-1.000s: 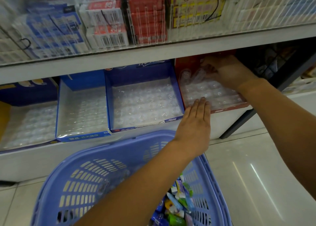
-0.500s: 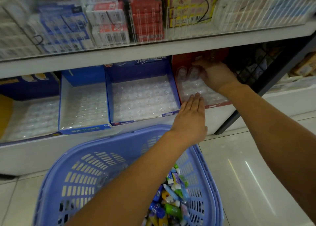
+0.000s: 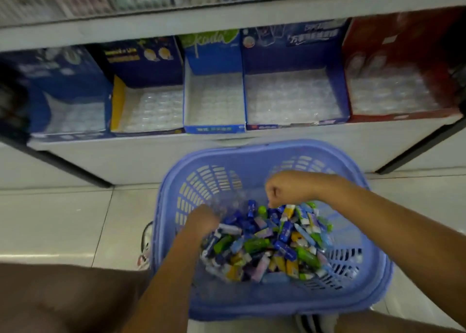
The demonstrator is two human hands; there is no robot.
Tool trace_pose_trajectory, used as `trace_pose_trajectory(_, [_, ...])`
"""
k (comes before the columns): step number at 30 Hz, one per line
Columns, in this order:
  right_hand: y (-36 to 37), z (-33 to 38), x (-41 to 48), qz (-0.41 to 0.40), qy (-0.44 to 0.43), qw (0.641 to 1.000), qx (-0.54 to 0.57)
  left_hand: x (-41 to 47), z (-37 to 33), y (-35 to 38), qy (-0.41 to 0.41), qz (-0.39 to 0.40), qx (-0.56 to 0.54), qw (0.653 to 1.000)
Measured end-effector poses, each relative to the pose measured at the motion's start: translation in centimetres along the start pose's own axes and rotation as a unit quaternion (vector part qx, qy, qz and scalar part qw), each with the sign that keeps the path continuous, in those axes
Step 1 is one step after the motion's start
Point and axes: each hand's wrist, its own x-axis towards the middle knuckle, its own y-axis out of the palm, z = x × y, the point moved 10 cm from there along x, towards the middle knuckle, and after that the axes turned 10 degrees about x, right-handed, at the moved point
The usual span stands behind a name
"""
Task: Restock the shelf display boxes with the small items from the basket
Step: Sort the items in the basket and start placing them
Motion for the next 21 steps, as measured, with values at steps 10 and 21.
trace_pose_trajectory(10, [8.3, -0.6, 10.0, -0.074, 0.0, 0.997, -0.013, 5.0, 0.8, 4.1, -0.028, -0.027, -0.097, 0.995])
trace_pose_trajectory(21, [8.9, -1.2, 15.5, -0.067, -0.041, 0.986, -0.145, 8.1, -0.5, 6.4, -0.028, -0.075, 0.06, 0.995])
